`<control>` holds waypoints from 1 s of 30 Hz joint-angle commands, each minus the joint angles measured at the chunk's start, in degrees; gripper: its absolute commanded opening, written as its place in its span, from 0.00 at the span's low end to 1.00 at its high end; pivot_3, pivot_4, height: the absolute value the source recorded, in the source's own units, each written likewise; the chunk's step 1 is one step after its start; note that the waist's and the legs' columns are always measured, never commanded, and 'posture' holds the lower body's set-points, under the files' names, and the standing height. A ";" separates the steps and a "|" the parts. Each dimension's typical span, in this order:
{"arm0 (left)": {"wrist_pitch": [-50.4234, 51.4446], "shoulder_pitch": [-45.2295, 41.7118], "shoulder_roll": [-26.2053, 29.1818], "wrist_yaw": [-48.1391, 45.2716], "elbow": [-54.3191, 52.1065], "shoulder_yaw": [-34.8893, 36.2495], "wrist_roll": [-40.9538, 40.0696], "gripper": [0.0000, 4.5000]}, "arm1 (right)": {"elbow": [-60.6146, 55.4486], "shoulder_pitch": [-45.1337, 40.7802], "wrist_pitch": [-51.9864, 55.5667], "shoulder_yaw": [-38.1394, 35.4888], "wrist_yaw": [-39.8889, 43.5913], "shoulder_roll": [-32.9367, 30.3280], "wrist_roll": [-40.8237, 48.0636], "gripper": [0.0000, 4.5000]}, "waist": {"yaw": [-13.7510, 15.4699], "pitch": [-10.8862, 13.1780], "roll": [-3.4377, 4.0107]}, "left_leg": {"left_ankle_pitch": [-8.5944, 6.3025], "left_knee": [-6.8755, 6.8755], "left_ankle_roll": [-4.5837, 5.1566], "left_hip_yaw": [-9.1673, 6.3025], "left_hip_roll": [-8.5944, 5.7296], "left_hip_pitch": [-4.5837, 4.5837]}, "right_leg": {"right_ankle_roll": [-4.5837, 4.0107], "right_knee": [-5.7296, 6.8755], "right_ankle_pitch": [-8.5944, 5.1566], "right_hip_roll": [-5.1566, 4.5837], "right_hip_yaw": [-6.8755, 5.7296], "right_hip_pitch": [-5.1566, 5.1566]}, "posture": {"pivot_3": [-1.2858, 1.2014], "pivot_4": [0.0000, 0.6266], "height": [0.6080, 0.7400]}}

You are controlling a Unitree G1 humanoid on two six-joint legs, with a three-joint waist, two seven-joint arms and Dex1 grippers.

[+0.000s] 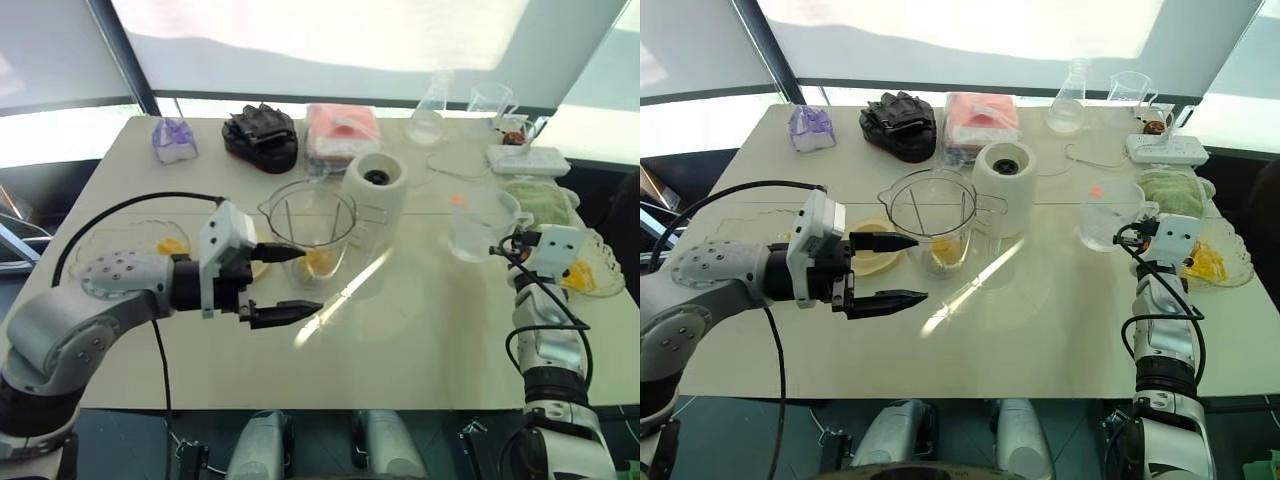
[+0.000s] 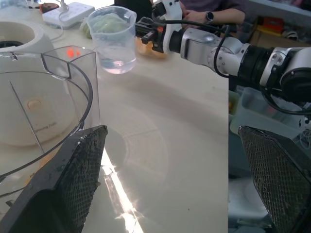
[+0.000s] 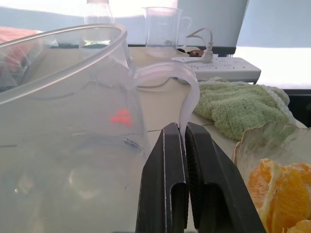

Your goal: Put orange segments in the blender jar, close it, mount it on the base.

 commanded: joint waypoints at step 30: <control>2.00 -1.22 4.56 -1.01 3.76 8.19 -6.09 1.00 | -31.10 -9.61 25.24 -3.45 9.57 -11.51 13.58 0.02 | 0.05 0.18 0.21 | 0.00 -0.04 0.00 0.08 0.01 -0.13 | 0.03 0.01 -0.01 0.03 0.02 -0.20 | 0.52 0.24 1.00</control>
